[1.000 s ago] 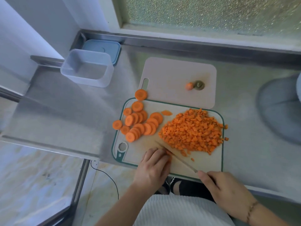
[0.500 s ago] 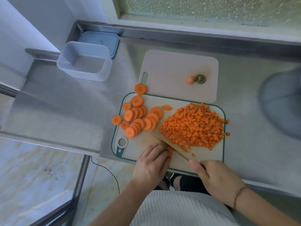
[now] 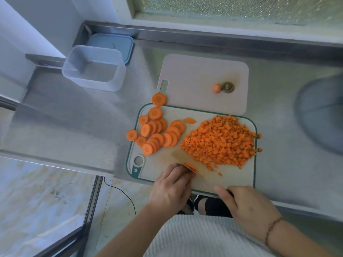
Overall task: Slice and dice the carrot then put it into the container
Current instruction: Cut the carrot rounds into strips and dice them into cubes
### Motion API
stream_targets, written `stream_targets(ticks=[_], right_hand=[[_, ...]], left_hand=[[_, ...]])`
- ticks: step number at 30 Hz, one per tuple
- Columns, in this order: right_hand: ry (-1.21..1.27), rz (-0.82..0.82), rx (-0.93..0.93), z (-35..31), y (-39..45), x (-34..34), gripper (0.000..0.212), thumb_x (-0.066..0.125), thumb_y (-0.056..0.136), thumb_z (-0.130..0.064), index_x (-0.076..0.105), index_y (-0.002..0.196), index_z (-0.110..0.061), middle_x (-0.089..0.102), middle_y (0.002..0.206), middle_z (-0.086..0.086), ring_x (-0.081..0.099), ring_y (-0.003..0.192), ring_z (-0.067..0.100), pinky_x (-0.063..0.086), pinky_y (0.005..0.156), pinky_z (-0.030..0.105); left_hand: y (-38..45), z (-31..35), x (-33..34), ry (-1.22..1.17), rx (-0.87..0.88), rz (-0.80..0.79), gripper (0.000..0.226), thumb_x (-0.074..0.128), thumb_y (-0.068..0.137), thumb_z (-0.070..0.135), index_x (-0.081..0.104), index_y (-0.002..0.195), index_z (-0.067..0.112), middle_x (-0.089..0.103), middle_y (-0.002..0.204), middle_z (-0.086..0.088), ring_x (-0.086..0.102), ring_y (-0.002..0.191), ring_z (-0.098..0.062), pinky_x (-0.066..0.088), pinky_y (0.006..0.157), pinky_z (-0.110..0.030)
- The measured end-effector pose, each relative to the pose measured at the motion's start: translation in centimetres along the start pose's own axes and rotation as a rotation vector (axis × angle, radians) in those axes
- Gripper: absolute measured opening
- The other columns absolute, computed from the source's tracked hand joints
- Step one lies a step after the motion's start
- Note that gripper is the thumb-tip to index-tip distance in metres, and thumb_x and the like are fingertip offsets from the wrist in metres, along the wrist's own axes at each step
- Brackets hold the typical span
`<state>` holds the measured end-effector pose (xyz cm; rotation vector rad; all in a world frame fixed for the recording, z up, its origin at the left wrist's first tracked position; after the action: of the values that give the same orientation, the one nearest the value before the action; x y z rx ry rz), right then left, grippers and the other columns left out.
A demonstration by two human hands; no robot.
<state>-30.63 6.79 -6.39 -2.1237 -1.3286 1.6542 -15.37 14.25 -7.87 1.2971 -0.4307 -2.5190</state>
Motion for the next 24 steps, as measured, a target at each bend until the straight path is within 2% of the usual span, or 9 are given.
stream_targets(ticks=[3,6,11,13,17,21,24], right_hand=[[0.031,-0.022,0.012,1.4,-0.9,0.3,0.082,-0.004,0.077,-0.080,0.048,0.058,-0.019,0.056,0.056,0.003,0.055,0.056,0.015,0.040,0.054,0.027],[0.018,-0.065,0.035,1.0,-0.9,0.7,0.077,-0.001,0.074,-0.077,0.049,0.060,-0.021,0.056,0.058,0.003,0.056,0.058,0.015,0.040,0.054,0.026],[-0.028,-0.053,-0.012,-1.5,0.6,0.4,0.066,0.007,0.084,-0.071,0.046,0.058,-0.024,0.049,0.054,-0.005,0.047,0.050,0.007,0.031,0.046,0.021],[0.018,-0.035,-0.024,-1.0,0.1,0.3,0.068,0.009,0.083,-0.074,0.046,0.056,-0.023,0.049,0.052,-0.003,0.049,0.051,0.010,0.033,0.048,0.024],[0.080,-0.041,-0.008,1.3,-1.2,1.0,0.082,-0.001,0.076,-0.081,0.051,0.059,-0.020,0.059,0.060,0.000,0.056,0.059,0.013,0.044,0.059,0.029],[0.080,-0.060,0.014,0.4,-0.6,1.5,0.074,0.004,0.079,-0.078,0.050,0.055,-0.025,0.056,0.056,-0.003,0.053,0.056,0.011,0.038,0.053,0.026],[0.028,-0.047,-0.013,-1.2,0.3,1.4,0.072,0.007,0.082,-0.075,0.049,0.059,-0.022,0.053,0.057,-0.002,0.051,0.054,0.011,0.039,0.053,0.029]], left_hand=[[-0.5,-0.3,-0.2,0.036,0.024,0.012,0.010,0.067,0.095,0.010,0.076,0.093,0.005,0.070,0.099,-0.005,0.065,0.094,-0.028,0.056,0.084,-0.038],[-0.6,-0.3,-0.1,0.016,0.010,0.036,0.012,0.067,0.095,0.011,0.078,0.094,0.006,0.072,0.099,-0.003,0.065,0.095,-0.025,0.056,0.083,-0.036],[-0.3,-0.1,-0.3,0.007,0.021,0.020,0.012,0.067,0.095,0.012,0.078,0.095,0.007,0.072,0.102,-0.001,0.065,0.099,-0.022,0.057,0.084,-0.030],[-0.6,-0.2,-0.4,0.010,0.037,0.012,0.009,0.071,0.093,0.011,0.078,0.095,0.006,0.072,0.103,-0.001,0.066,0.100,-0.023,0.057,0.085,-0.031],[-1.0,-0.7,-0.6,0.008,0.021,0.035,0.005,0.075,0.089,0.008,0.077,0.091,0.004,0.072,0.098,-0.004,0.067,0.095,-0.022,0.057,0.082,-0.031],[-1.0,-0.6,-0.6,-0.004,0.010,0.039,0.005,0.076,0.088,0.007,0.078,0.092,0.005,0.074,0.099,-0.002,0.066,0.094,-0.020,0.056,0.084,-0.028],[-1.0,-0.6,-0.7,-0.007,-0.009,0.042,0.006,0.074,0.090,0.009,0.079,0.092,0.006,0.074,0.098,0.000,0.066,0.094,-0.019,0.057,0.083,-0.026]])
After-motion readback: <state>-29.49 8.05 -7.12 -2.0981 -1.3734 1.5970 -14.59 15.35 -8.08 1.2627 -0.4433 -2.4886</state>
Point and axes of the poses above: each hand's wrist, its own y-axis towards the middle knuckle, its own x-axis out of the palm, z = x × y, the point moved 9 cm from there along y, towards the middle knuckle
